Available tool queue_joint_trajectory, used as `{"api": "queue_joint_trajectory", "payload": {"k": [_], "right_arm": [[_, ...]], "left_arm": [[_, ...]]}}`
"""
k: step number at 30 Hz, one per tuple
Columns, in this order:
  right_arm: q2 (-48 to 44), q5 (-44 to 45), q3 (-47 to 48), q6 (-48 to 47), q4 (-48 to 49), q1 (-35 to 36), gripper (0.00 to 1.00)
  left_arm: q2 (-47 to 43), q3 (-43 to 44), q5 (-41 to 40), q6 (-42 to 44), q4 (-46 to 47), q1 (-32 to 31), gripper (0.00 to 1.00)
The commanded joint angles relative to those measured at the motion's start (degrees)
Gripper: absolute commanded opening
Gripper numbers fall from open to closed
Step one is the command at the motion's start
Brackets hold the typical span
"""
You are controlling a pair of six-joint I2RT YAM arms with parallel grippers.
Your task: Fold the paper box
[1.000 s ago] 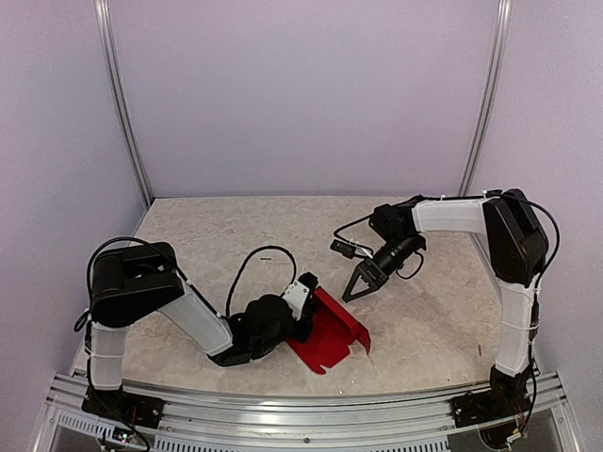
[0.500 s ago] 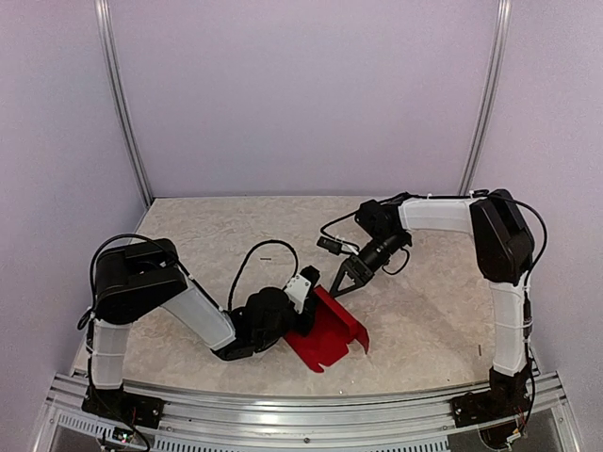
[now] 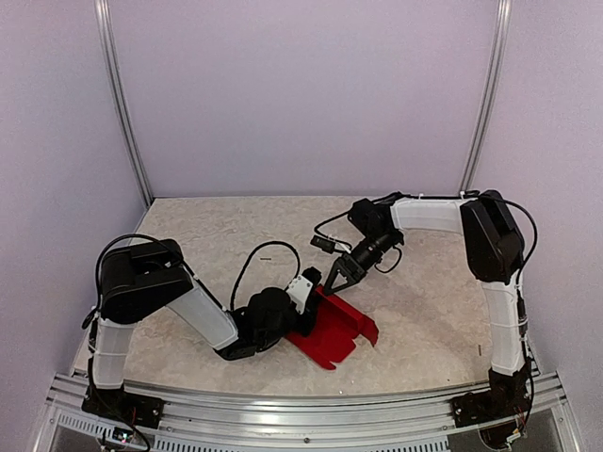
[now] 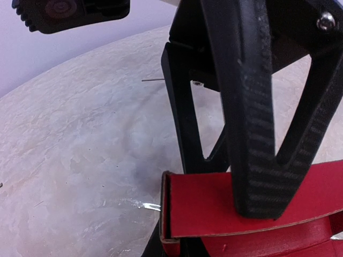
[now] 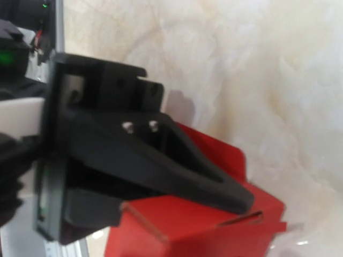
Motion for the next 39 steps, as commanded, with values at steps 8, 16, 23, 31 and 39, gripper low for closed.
{"api": "queue_joint_trajectory", "payload": {"k": [8,16,23,31,39], "right_arm": [[3.37,4.18,0.59,2.77,1.48,0.93,0.39],[3.86,2.92,0.67,2.52,0.77,0.87,0.39],[4.14,-0.24,0.51,2.16,-0.10,0.97,0.39],[2.95,0.72,3.18,-0.36,-3.27,-0.67,0.41],[-5.99,2.49,0.58,-3.84,-5.23,-9.27,0.49]], "left_arm": [[2.22,0.91,-0.79,-0.10,1.68,0.54,0.06],[3.10,1.28,-6.68,-2.14,3.48,0.55,0.02],[5.56,3.78,-16.53,-3.23,3.83,-0.29,0.01],[3.32,2.23,-15.93,-2.39,2.24,-1.22,0.11],[-5.11,-4.27,-16.49,4.48,3.13,-4.37,0.35]]}}
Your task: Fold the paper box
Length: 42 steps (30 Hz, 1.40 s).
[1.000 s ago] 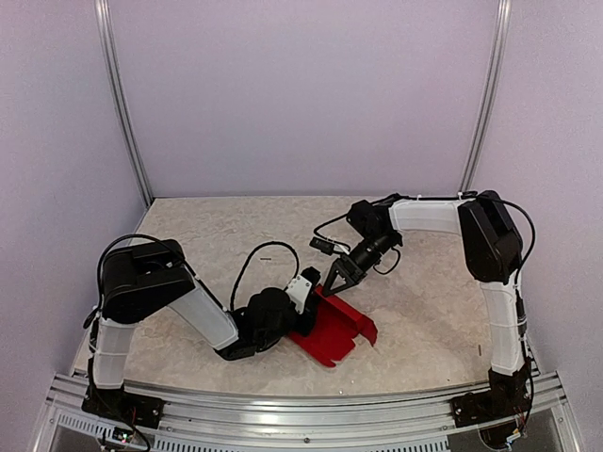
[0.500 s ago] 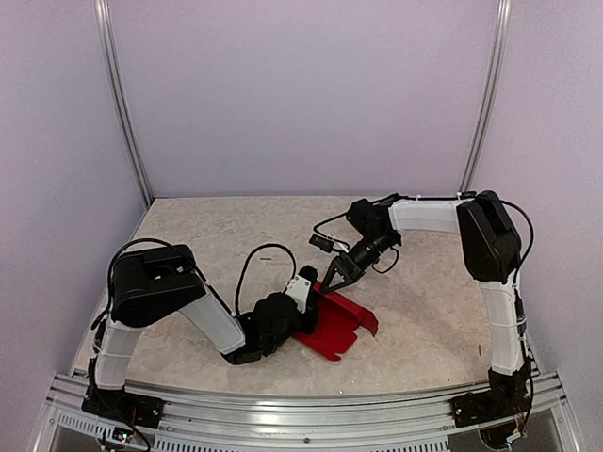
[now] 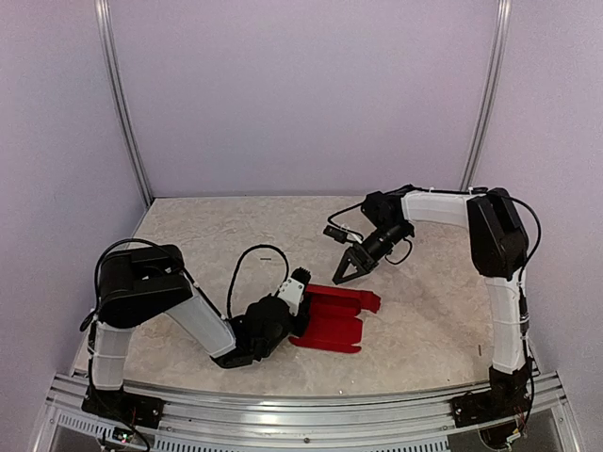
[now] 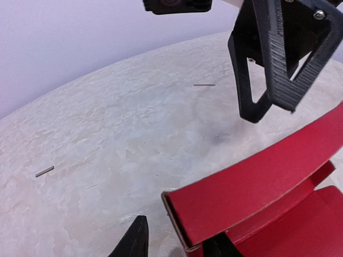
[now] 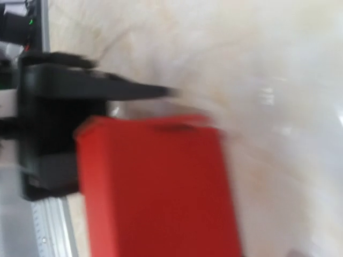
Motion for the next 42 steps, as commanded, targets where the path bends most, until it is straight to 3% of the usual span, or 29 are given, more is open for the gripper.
{"api": "queue_joint_trajectory", "payload": {"k": [1,8,14,19,25,32,36,42], "right_arm": [[-8.18,1.43,-3.24,-3.47,-2.47,-6.45,0.49],[-16.30,4.25,-16.16,-6.93,0.93,-12.02,0.49],[-22.64,14.89,-25.54,-8.37,9.31,-12.13,0.46],[-26.62,22.15,-30.58,-9.89,15.75,-12.10,0.42],[-28.55,24.22,-34.45,-10.02,21.24,-12.05,0.38],[-30.37,25.20,-37.54,-12.07,21.89,-11.97,0.37],[-30.63,25.09,-38.67,-12.75,22.18,-12.01,0.38],[-29.21,21.66,-38.79,-13.56,22.07,-11.44,0.38]], "left_arm": [[-6.50,-2.38,-0.68,4.50,-1.80,-2.46,0.37],[-12.91,-5.46,3.88,2.06,-14.04,-5.69,0.43],[-22.33,-2.85,12.08,1.96,-28.60,-8.21,0.48],[-26.80,9.90,28.96,1.92,-47.91,-3.35,0.54],[-16.75,32.76,43.05,-0.04,-73.12,6.58,0.52],[-8.18,38.32,55.18,10.27,-78.51,7.99,0.50],[-6.18,39.68,60.08,10.41,-78.37,8.80,0.49],[-3.45,41.35,60.86,9.23,-77.78,9.09,0.45]]}}
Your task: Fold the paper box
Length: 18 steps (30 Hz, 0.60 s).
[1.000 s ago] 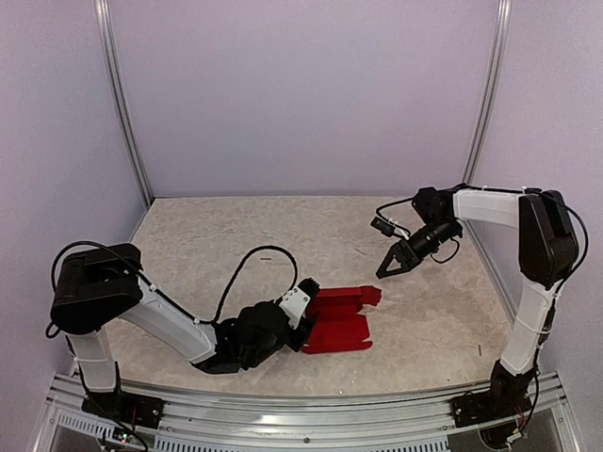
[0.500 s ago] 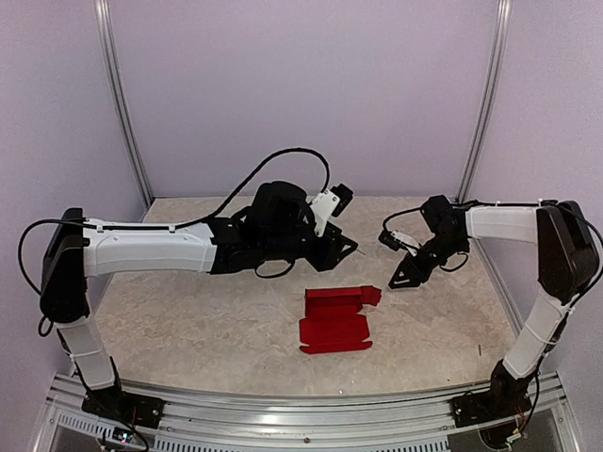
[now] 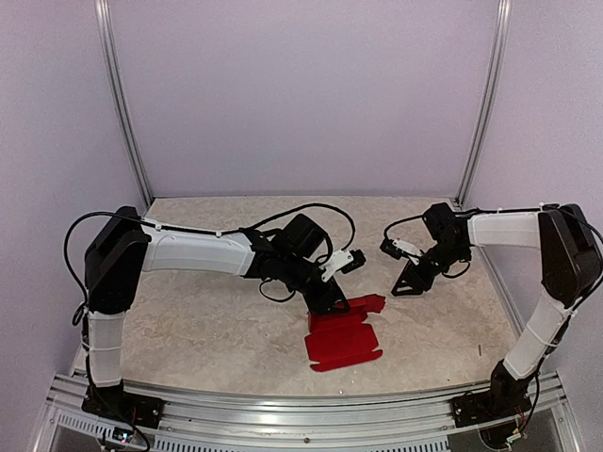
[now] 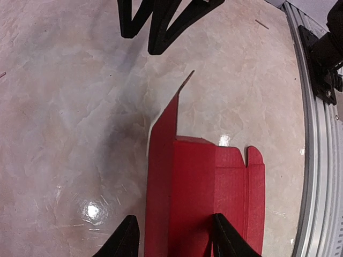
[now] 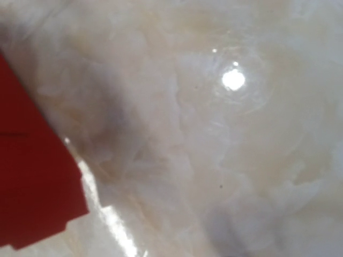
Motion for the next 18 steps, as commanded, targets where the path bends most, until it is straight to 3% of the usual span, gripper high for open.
{"api": "queue_joint_trajectory", "payload": {"k": [1,18], "right_arm": [[0.24,-2.77,-0.16,-1.22,0.57,1.09,0.37],[-1.90,-5.67,-1.88,-4.67,4.06,9.90,0.23]], "left_arm": [[1.99,2.74,3.20,0.09,-0.90,0.33,0.44],[2.73,-1.41,5.53,-5.20,4.46,0.49,0.34]]}}
